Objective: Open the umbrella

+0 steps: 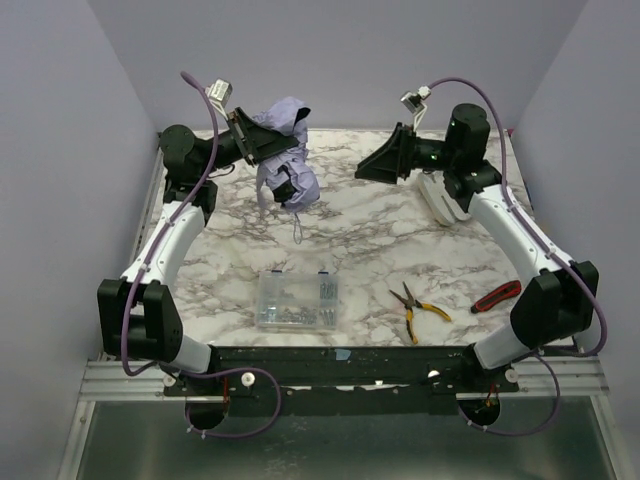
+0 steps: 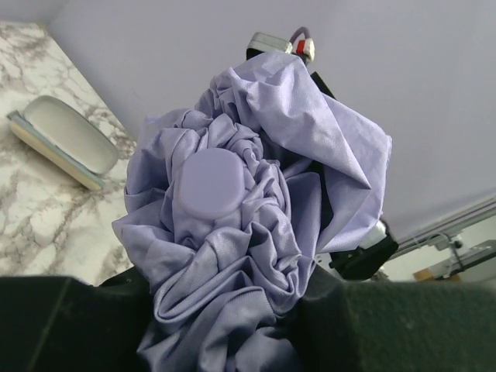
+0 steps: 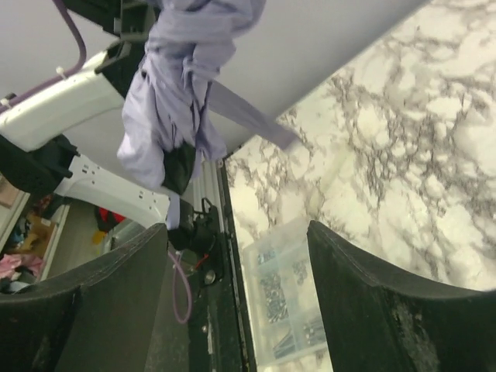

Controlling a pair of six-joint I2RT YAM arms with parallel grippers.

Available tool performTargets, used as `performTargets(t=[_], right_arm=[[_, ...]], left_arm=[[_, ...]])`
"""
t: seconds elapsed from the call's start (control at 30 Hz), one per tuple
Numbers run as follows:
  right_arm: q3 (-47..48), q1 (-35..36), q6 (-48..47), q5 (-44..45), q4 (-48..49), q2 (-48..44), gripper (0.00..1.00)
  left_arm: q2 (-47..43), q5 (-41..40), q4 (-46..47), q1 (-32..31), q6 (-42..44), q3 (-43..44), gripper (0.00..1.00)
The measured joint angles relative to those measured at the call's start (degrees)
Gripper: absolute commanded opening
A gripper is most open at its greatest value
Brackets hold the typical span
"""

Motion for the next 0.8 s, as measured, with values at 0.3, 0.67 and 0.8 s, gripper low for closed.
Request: performTargets(t=[0.3,0.67,0.8], right_arm=[[-2.8,9.6,-11.3,7.3,-9.2,-4.1,0.75],[2.6,15.8,-11.9,8.9,-7.8,0.7,0.8],[4.9,16.0,-9.4,8.3,-5.8,2.5,0.74]], left_arm=[[1.3,2.1,0.7,0.7,-7.5,-0.1,0.0],[1.2,1.0,-4.0,-3.3,-5.7,-0.2,0.0],[1.1,0.0,-4.2,-5.2,-4.2,-0.2,0.0]])
